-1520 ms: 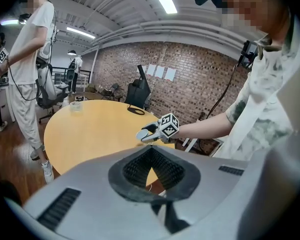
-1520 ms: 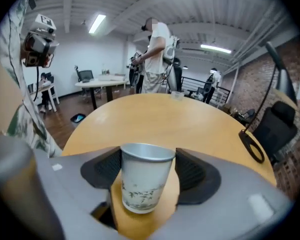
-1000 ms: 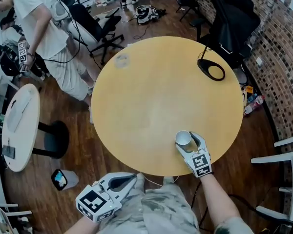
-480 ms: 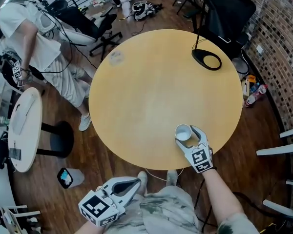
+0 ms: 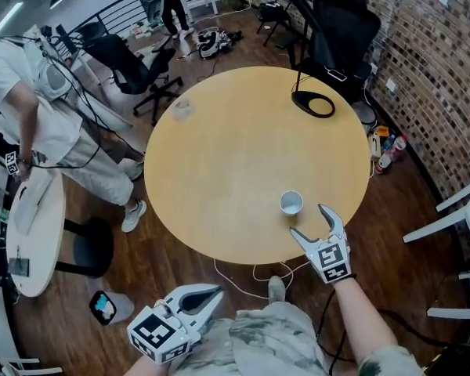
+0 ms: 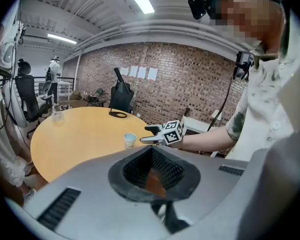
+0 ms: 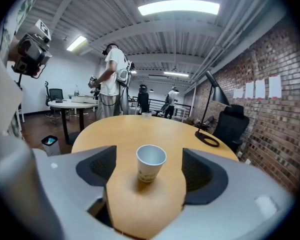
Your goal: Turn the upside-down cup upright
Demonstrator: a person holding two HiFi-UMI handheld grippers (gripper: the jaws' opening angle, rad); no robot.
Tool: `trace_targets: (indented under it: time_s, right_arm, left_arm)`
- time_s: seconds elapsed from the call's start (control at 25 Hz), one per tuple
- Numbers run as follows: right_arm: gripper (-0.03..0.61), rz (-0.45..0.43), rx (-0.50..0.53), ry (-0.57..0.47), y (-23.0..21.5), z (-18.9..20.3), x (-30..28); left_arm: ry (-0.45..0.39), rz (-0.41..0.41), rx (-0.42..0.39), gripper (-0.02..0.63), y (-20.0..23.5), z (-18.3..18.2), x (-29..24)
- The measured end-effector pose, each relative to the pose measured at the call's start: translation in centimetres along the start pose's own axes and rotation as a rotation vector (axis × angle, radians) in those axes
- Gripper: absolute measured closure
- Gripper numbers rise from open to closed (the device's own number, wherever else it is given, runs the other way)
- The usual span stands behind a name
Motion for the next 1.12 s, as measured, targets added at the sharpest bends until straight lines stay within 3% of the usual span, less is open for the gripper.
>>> trace_targets:
  time_s: [0.12, 0.28, 0.4, 0.56, 0.88, 1.12]
  right_arm:
    - [0.176, 0.012, -0.038, 0.045, 5.0, -1.5, 4.6]
    - [0.175, -0.006, -0.117, 0.093, 16.1, -4.0, 11.2]
    - [0.175, -0.031, -0.153, 0.124, 23.7, -6.1, 16.1]
    - [0.175, -0.078, -0.171, 0.177, 30.5, -8.0, 22.7]
    - [0.175, 0.004, -0.167, 0.142, 34.3, -10.6, 34.1]
    - [0.184, 0.069, -0.153, 0.135, 35.6, -8.6, 43.5]
  left_arm:
    - [-0.020, 0.039, -0.021, 0.607, -0.4, 2.6, 4.1]
    - [-0.020, 0.104, -0.039, 0.607, 0.0, 7.7, 10.6]
    - [0.010, 0.137, -0.027, 0.607, 0.0, 11.2, 14.4]
    - [0.088, 0.212, -0.023, 0.607, -1.5, 15.1, 16.3]
    - [0.078, 0.301, -0.063, 0.607, -7.8, 17.7, 17.6]
    - [0.033, 0.322, -0.121, 0.607, -15.3, 20.0, 17.2]
Point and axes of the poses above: the fingertips, and each gripper's own axes: x backward along the fingers, y to its left, z out of its underside, the point moved 7 cm from there along x, backward along the fingers, and after that the axes turned 11 degrees about x, right-handed, at the moved point
